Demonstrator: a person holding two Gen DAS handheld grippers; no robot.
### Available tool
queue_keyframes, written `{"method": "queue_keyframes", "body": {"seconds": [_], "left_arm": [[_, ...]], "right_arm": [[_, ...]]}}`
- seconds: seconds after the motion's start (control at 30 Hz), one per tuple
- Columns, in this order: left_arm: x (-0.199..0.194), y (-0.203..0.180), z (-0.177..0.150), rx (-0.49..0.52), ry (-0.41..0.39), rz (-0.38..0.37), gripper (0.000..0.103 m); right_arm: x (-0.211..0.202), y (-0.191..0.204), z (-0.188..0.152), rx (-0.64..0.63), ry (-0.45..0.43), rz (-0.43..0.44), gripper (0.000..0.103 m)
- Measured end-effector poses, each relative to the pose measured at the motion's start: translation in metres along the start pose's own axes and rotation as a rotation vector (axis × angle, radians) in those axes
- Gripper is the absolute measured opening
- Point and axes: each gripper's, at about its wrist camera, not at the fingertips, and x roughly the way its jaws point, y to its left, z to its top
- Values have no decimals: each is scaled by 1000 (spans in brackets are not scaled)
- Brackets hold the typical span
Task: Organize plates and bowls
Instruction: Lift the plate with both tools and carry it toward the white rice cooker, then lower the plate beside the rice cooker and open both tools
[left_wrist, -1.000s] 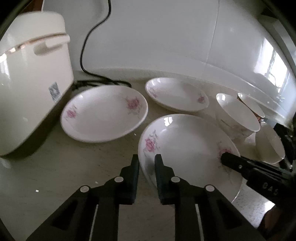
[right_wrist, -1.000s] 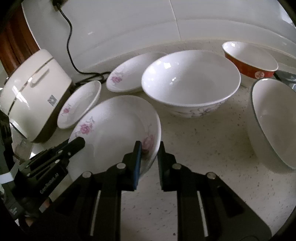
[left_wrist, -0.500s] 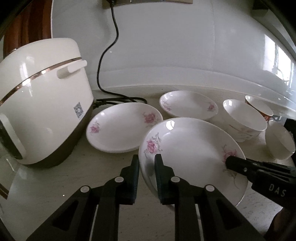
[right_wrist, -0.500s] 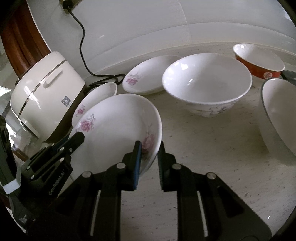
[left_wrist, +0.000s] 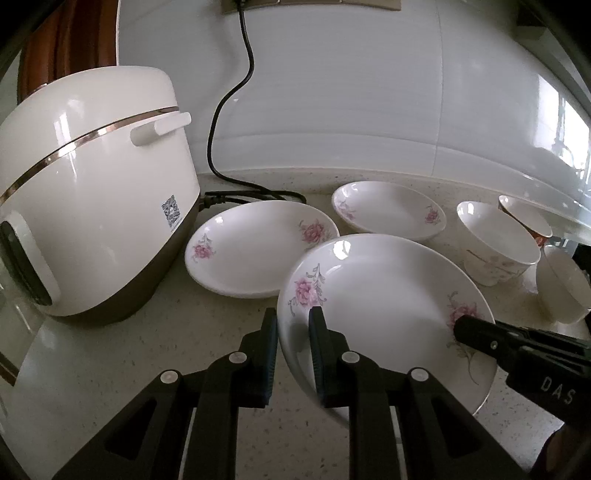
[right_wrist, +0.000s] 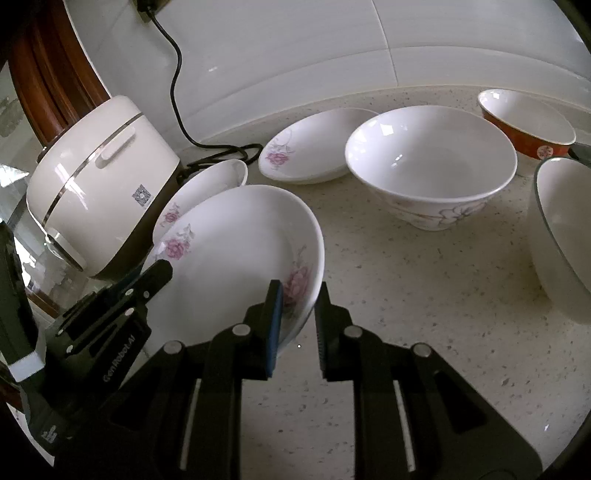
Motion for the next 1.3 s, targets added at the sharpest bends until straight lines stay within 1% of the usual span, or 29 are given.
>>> {"method": "queue_keyframes", "body": {"seconds": [0.2,0.27,0.37,0.5,0.63,0.67,0.7,0.73,0.8,0.87,0.9,0.97,1.0,1.03,1.1,1.17,1.2,1.23,1.27,1.3], "left_arm": [[-3,1,-1,0,-11,12,18],[-5,4,1,-12,-11,14,18],[-13,9,0,-25,-7,38,18],[-27,22,-11,-53,-15,90,18],[-38,37,-24,-72,-21,143,18],[-42,40,-27,-70,-27,144,16],[-47,42,-30,-67,-31,123,16],[-51,42,-33,-63,-29,116,16],[-59,36,-36,-48,-31,130,16],[-60,29,-38,-29,-6,146,15],[-58,31,-38,-39,-1,147,15],[-51,39,-40,-59,16,134,15],[-49,43,-42,-67,23,120,15],[-48,48,-44,-80,30,109,15],[-52,63,-47,-127,34,100,15],[-55,81,-49,-192,48,98,17],[-57,91,-51,-223,60,101,17],[-58,106,-53,-267,78,108,22],[-59,116,-56,-300,84,105,35],[-60,128,-59,-337,90,97,45]], "right_arm": [[0,1,-1,-6,1,3,20],[-1,2,-1,-2,1,13,20],[-5,7,-1,-12,-10,36,20],[-9,23,-6,-51,-15,84,20],[-9,41,-14,-100,-3,128,20],[-9,46,-15,-112,-4,138,20],[-11,52,-17,-132,-11,158,20],[-14,59,-19,-152,-14,194,21],[-20,75,-26,-195,-25,226,21],[-18,91,-35,-256,-31,197,20],[-12,98,-40,-290,-8,170,20],[0,95,-43,-278,37,153,19],[3,91,-41,-259,51,158,19],[2,89,-40,-246,42,173,19],[-1,89,-39,-257,15,140,19],[3,86,-38,-238,32,146,19],[6,85,-37,-221,55,159,19],[10,85,-38,-214,75,170,19],[9,85,-37,-209,82,178,20],[10,84,-37,-200,92,193,28]]}}
